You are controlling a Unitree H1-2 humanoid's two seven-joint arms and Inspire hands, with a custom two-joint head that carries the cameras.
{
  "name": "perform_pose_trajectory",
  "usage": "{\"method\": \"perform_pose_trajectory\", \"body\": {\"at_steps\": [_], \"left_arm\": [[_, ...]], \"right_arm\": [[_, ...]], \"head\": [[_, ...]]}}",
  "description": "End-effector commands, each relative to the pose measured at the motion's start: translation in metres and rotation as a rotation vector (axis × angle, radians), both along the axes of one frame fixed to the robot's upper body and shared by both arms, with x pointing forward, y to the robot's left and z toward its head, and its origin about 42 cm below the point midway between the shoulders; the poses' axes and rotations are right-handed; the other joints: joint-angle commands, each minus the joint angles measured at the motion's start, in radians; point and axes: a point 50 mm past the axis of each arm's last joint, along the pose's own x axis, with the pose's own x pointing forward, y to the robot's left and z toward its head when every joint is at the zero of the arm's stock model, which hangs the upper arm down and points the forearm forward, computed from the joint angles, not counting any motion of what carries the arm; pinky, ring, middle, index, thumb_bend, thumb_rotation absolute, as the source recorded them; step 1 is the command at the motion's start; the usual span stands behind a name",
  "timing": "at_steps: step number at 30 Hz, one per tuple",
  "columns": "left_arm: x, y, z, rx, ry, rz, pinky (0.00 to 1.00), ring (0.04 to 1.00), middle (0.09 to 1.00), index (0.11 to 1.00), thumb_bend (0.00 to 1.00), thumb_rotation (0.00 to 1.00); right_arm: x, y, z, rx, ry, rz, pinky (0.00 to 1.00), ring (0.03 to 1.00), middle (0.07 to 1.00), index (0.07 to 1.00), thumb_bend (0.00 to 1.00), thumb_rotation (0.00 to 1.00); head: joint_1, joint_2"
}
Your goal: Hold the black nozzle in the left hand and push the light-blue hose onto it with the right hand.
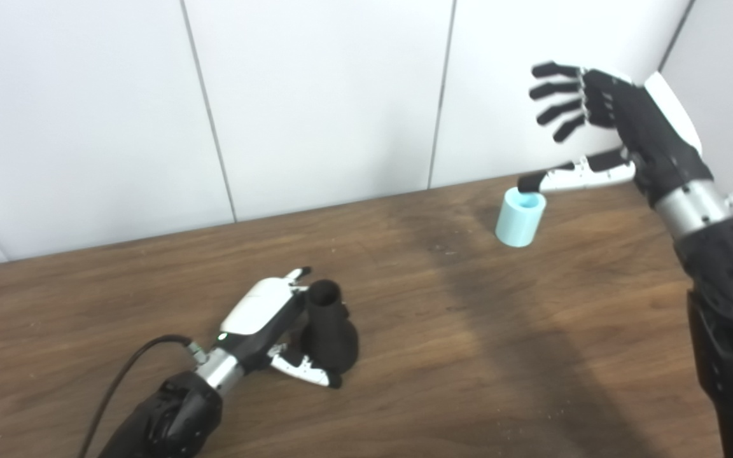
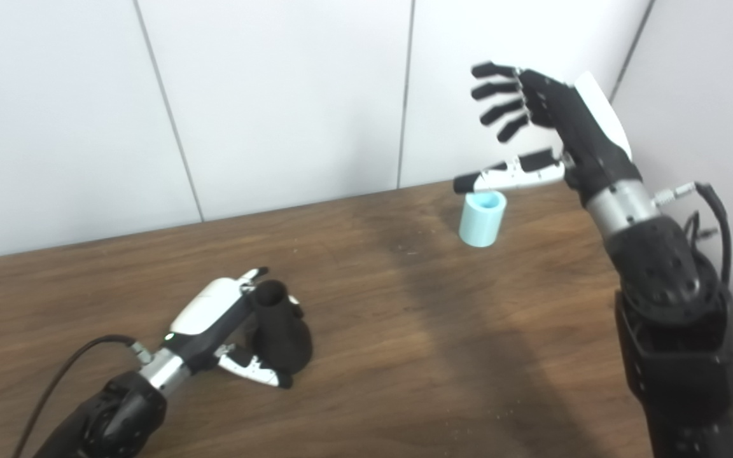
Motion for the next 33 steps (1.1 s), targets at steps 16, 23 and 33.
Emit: {"method": "perform_pose_trajectory", "body": {"at_steps": [16, 23, 33], "left_arm": [[-0.006, 0.094, -0.066, 0.194, 0.132, 0.147, 0.99, 0.587, 0.477, 0.485, 0.53, 0.00], [-0.007, 0.094, -0.067, 0.199, 0.117, 0.134, 0.99, 0.588, 0.472, 0.488, 0.53, 0.00], [-0.011, 0.092, -0.070, 0.200, 0.127, 0.124, 1.00, 0.597, 0.471, 0.490, 0.53, 0.00]], "right_arm": [[0.079, -0.033, 0.048, -0.289, 0.359, -0.178, 0.64, 0.776, 0.832, 0.820, 0.89, 0.15], [0.114, -0.032, 0.035, -0.357, 0.459, -0.219, 0.65, 0.802, 0.852, 0.827, 0.91, 0.18], [0.135, -0.034, 0.021, -0.353, 0.519, -0.272, 0.66, 0.806, 0.863, 0.834, 0.91, 0.17]], "head": [[-0.130, -0.083], [-0.140, -0.089], [-0.135, -0.092]]}}
